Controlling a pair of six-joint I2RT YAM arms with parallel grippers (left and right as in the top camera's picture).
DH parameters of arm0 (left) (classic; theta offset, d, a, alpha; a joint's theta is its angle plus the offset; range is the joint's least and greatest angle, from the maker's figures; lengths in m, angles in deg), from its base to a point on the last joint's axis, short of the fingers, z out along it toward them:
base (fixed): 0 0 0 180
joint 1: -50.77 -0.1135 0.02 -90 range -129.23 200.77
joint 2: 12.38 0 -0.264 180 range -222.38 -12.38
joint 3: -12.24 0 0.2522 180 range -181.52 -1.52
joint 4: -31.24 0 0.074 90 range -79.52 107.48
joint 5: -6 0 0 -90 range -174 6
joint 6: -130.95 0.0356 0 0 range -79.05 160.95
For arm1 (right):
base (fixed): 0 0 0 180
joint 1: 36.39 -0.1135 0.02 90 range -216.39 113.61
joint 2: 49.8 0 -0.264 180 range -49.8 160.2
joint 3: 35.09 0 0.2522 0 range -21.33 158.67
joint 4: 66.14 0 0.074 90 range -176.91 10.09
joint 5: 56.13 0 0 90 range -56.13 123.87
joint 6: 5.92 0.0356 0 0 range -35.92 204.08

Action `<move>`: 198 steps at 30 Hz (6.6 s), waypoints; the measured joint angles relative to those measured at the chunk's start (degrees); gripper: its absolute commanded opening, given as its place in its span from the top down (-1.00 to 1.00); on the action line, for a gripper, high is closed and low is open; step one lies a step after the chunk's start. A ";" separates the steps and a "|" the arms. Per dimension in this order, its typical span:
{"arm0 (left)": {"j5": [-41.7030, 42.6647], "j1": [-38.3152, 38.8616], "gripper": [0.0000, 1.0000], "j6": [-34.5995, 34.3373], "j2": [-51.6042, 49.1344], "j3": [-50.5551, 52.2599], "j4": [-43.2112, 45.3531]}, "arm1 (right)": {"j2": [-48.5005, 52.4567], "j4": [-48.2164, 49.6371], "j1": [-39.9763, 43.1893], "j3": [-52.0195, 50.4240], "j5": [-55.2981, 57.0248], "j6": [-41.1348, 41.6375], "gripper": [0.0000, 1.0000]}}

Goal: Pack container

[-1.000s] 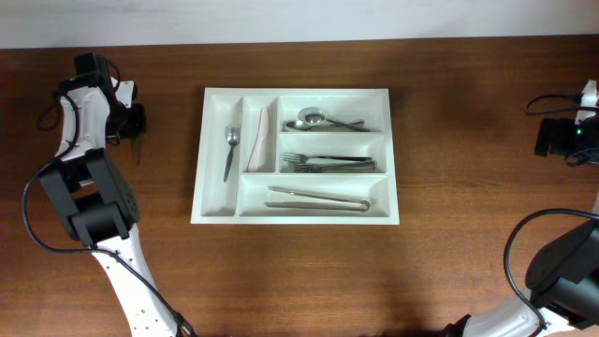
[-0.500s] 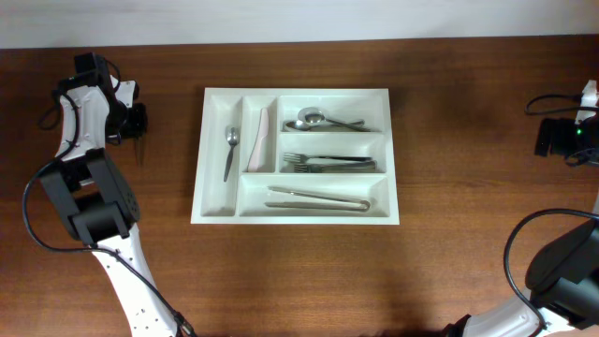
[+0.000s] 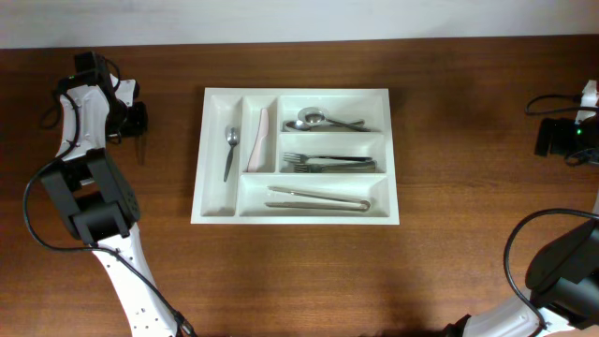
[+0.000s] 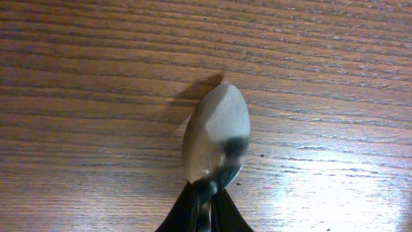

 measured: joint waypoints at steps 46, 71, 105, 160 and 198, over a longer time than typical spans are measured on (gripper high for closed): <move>8.09 19.34 0.84 -4.15 -2.19 -29.42 -34.21 | 0.00 0.00 0.00 0.00 0.00 0.00 -0.98; 7.56 20.50 0.74 -12.94 -2.19 -29.42 -32.83 | 0.00 0.00 0.00 0.00 0.00 -0.02 -0.97; 0.83 19.71 -0.22 -11.32 9.07 -52.50 -36.15 | 0.00 0.00 0.00 0.00 0.02 0.02 -0.97; -5.01 31.91 -0.98 -26.16 95.95 69.68 3.89 | 0.00 0.00 0.00 0.00 0.02 0.00 -0.97; -12.83 19.28 -0.99 -24.20 128.69 107.51 34.16 | 0.00 -0.02 0.00 0.00 0.02 -0.04 -0.97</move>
